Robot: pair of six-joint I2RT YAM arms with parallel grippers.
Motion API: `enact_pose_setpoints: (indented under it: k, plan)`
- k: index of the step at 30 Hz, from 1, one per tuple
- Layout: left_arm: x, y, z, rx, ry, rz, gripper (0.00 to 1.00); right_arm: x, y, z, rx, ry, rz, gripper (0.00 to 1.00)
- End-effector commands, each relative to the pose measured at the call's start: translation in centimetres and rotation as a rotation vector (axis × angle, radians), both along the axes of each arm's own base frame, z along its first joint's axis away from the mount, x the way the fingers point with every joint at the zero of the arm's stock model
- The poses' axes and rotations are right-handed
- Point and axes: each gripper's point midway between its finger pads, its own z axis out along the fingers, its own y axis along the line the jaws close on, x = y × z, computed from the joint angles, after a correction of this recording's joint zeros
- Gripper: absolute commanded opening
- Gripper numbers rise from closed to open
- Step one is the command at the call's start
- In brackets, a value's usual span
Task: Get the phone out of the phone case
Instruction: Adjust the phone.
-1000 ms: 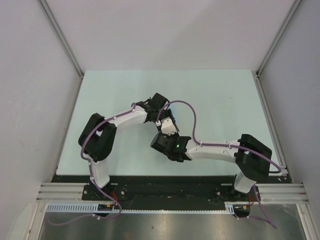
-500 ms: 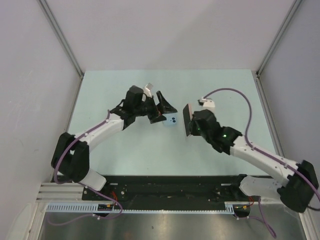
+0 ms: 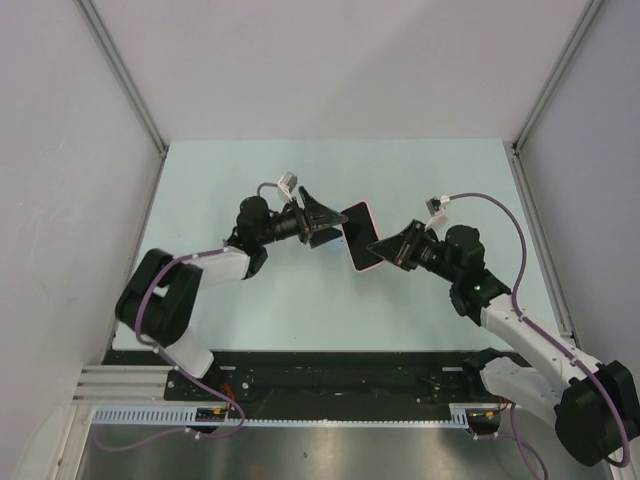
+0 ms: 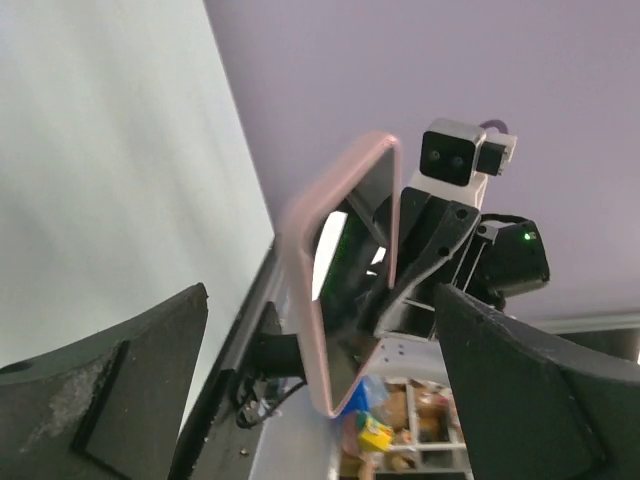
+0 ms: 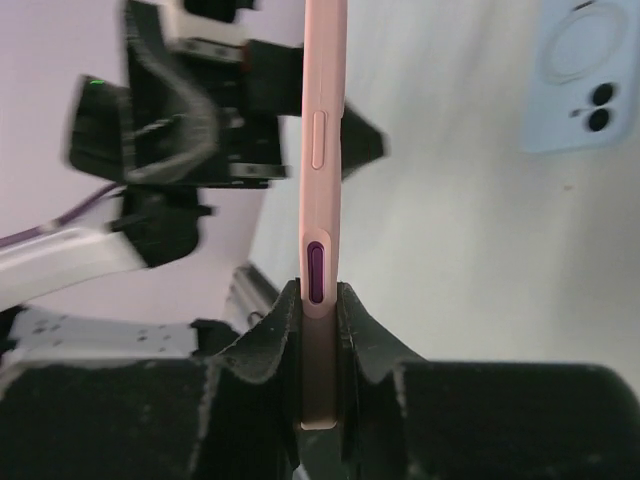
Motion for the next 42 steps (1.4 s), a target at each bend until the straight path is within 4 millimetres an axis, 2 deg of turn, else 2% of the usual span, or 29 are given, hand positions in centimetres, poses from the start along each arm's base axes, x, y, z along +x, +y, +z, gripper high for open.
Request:
enact_pose_setpoints:
  k: [1,3,7,12,13,15,24,25,27,28,30,31,32,33,35,37,41,42]
  plan:
    - [-3.1,-0.1,5.0,-0.315,-0.101,-0.169,0.96,-1.6,2.1,6.3,0.236,-0.115,0.154,0.00]
    - [-3.2,0.0,5.0,-0.357,-0.086,-0.186,0.93,-1.3,2.4,6.7,0.266,-0.128,0.167,0.00]
    - [-3.5,0.1,5.8,-0.376,-0.114,-0.195,0.88,-0.7,2.9,6.0,0.281,-0.098,0.169,0.00]
    - [-3.5,-0.1,6.4,-0.374,-0.130,-0.206,0.82,0.0,4.0,4.2,0.297,-0.001,0.182,0.00]
    - [-3.5,-0.3,6.6,-0.372,-0.130,-0.213,0.77,0.1,4.1,4.2,0.303,0.001,0.183,0.00]
    - [-3.5,-0.6,6.4,-0.358,-0.121,-0.214,0.73,0.5,4.4,3.5,0.309,0.034,0.182,0.00]
    - [-2.9,-0.9,6.5,-0.308,-0.120,-0.184,0.35,0.3,5.3,2.1,0.302,0.086,0.186,0.00]
    - [-2.6,-1.0,6.8,-0.294,-0.131,-0.183,0.23,0.1,5.5,2.2,0.310,0.100,0.200,0.00]
    - [-2.1,-1.3,6.4,-0.224,-0.143,-0.165,0.16,-0.2,5.6,2.3,0.313,0.106,0.210,0.00]
    - [-1.5,-1.5,6.0,-0.167,-0.145,-0.152,0.07,-0.4,5.6,2.1,0.307,0.118,0.210,0.00]
    - [-1.2,-1.3,7.2,-0.134,-0.178,-0.127,0.00,-0.6,5.3,2.5,0.303,0.110,0.206,0.18]
    - [-0.9,-1.4,7.3,-0.108,-0.182,-0.118,0.00,-0.6,5.1,2.1,0.288,0.127,0.192,0.30]
    - [-0.6,-1.2,7.7,-0.103,-0.186,-0.105,0.00,-0.9,4.9,2.5,0.284,0.108,0.190,0.53]
    - [-0.6,-1.0,8.3,-0.105,-0.196,-0.099,0.00,-0.9,4.7,2.6,0.281,0.106,0.186,0.60]
    - [-0.4,-0.8,8.9,-0.115,-0.190,-0.103,0.00,-1.2,4.5,2.8,0.278,0.109,0.179,0.64]
    - [-0.6,-0.8,9.4,-0.141,-0.179,-0.122,0.00,-1.4,4.1,3.8,0.297,0.085,0.166,0.63]
    - [-0.7,-0.7,9.7,-0.182,-0.163,-0.133,0.00,-1.2,3.3,5.2,0.336,0.076,0.130,0.52]
    - [-0.7,-0.8,9.6,-0.187,-0.155,-0.135,0.00,-1.3,3.2,6.0,0.362,0.060,0.136,0.51]
